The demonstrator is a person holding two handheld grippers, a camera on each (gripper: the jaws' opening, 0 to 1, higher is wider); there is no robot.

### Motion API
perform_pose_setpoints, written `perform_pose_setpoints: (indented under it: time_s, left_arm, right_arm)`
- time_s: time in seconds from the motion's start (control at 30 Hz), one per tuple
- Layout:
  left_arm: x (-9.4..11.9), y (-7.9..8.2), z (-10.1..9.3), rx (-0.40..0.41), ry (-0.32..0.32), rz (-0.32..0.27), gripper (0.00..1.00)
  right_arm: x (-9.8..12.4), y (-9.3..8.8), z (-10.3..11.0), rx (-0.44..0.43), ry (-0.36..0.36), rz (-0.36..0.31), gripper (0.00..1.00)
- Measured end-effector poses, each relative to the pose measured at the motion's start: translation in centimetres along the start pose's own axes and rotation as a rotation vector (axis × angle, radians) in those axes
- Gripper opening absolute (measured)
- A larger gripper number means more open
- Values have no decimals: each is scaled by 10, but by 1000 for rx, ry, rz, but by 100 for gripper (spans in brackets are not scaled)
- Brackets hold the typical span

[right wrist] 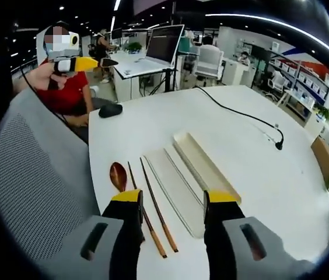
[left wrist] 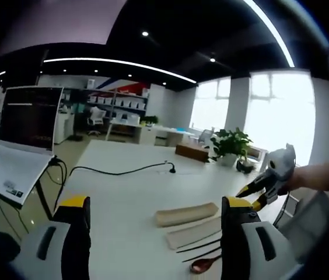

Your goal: Arrange the utensils inside the cutlery case until each visible utensil rests in its matching compartment.

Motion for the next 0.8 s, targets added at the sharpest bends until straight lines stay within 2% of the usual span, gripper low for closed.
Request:
perform_pose_setpoints:
  time_s: [0.17,0.53,0.8]
  left_arm:
    - [1,-6,0,-3,-8,34,96]
    - [11,-13,-3,-14,9,84,95]
    - [21,-14,-4,-46,35,110,95]
  right_arm:
    - [-9,-2,4,-1,69,32,34]
    - [-31,-6,11,74,188,104,34]
    - [-43,-10,11,76,217,120,34]
Point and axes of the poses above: the point that each gripper's makers call its tool centre point, and the gripper's own axes: x roughly backward along the fingers, z roughly to its left, y roughly out of its top, the point moved 9 cm from there along x, roughly backward along the fingers, and after that the axes turned 2 degrees about y, right-handed, at the moved point
